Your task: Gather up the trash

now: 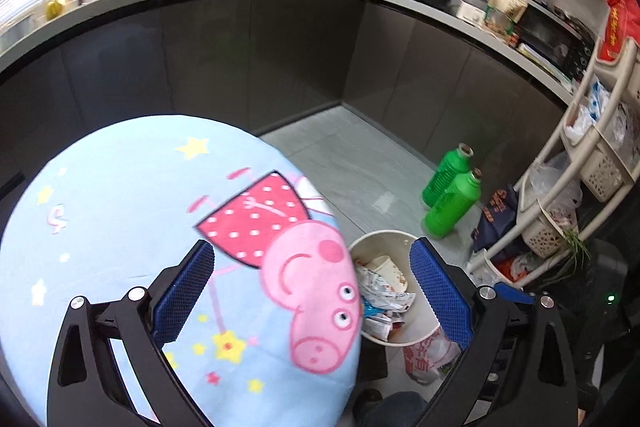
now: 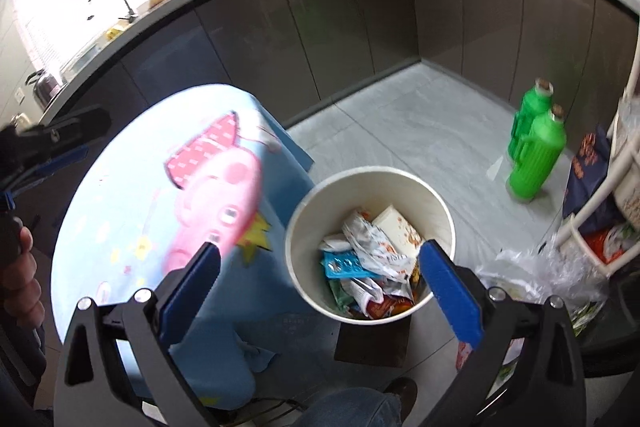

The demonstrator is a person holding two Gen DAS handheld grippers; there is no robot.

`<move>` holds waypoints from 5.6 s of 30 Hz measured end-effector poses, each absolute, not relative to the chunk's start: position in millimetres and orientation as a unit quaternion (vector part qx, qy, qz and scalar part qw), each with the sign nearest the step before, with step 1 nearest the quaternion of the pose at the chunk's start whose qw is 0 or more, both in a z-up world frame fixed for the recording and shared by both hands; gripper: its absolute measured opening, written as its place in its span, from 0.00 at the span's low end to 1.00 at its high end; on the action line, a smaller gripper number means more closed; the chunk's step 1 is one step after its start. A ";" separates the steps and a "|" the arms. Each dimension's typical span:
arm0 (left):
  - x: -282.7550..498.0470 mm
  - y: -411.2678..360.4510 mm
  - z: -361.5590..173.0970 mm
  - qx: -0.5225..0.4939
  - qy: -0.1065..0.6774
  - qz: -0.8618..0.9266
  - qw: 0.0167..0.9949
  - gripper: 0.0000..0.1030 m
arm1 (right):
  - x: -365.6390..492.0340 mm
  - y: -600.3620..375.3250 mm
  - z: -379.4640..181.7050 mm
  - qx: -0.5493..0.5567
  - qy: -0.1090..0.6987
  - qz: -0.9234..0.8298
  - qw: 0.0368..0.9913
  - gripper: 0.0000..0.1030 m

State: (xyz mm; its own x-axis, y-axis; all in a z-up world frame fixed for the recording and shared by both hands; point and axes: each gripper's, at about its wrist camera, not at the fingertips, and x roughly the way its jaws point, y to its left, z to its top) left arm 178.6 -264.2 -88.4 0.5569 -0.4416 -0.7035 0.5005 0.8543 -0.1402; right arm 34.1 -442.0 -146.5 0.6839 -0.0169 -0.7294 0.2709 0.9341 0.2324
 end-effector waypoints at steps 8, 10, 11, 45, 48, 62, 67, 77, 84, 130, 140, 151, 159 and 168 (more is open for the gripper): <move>140.8 -178.0 -38.1 0.033 0.376 -0.171 0.910 0.92 | 22.1 -369.2 -66.8 0.108 0.372 -0.078 0.919 0.97; 131.2 -160.7 -31.4 0.036 0.378 -0.154 0.912 0.92 | 18.1 -348.6 -51.2 0.102 0.370 -0.079 0.920 0.97; 125.1 -149.3 -28.5 0.035 0.379 -0.146 0.913 0.92 | 16.7 -341.3 -46.9 0.100 0.371 -0.079 0.920 0.97; 43.1 2.4 -5.0 0.004 0.370 -0.009 0.929 0.92 | -22.2 -185.4 5.9 -0.004 0.353 -0.061 0.933 0.97; 43.8 1.2 -5.9 0.003 0.371 -0.008 0.929 0.92 | -21.7 -186.6 5.7 -0.003 0.354 -0.060 0.933 0.97; 45.3 -1.0 -7.7 0.008 0.375 -0.010 0.927 0.92 | -20.6 -189.4 3.2 0.002 0.353 -0.060 0.934 0.97; 44.6 -0.7 -7.2 0.007 0.374 -0.009 0.928 0.92 | -20.6 -188.2 3.3 0.002 0.354 -0.061 0.933 0.97; 43.8 0.5 -7.1 0.006 0.373 -0.012 0.928 0.92 | -22.2 -187.8 5.6 0.004 0.354 -0.064 0.933 0.97; 43.6 0.5 -6.2 0.006 0.373 -0.013 0.928 0.92 | -22.2 -187.7 6.0 0.003 0.353 -0.063 0.933 0.97; 43.2 1.8 -3.1 -0.001 0.375 -0.017 0.927 0.92 | -20.6 -187.8 5.7 0.000 0.357 -0.060 0.932 0.97; 42.7 1.7 -3.3 -0.002 0.375 -0.017 0.927 0.92 | -20.4 -187.4 5.8 0.000 0.357 -0.060 0.932 0.97; 42.0 1.6 -3.5 -0.002 0.375 -0.016 0.927 0.92 | -20.3 -187.6 5.3 0.001 0.357 -0.060 0.932 0.97; 42.6 0.9 -3.6 -0.001 0.375 -0.018 0.927 0.92 | -19.7 -188.9 1.9 -0.001 0.359 -0.056 0.931 0.97; 45.0 -1.3 -6.7 0.003 0.378 -0.022 0.925 0.92 | -20.4 -189.9 0.7 -0.001 0.361 -0.054 0.931 0.97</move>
State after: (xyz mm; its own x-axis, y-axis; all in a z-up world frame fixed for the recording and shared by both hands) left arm 45.0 -1.3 -6.7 0.7128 -0.0393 -0.7003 0.0431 0.9990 -0.0122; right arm -20.4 -189.9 0.7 0.7330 -0.1007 -0.6727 0.0999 0.9942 -0.0400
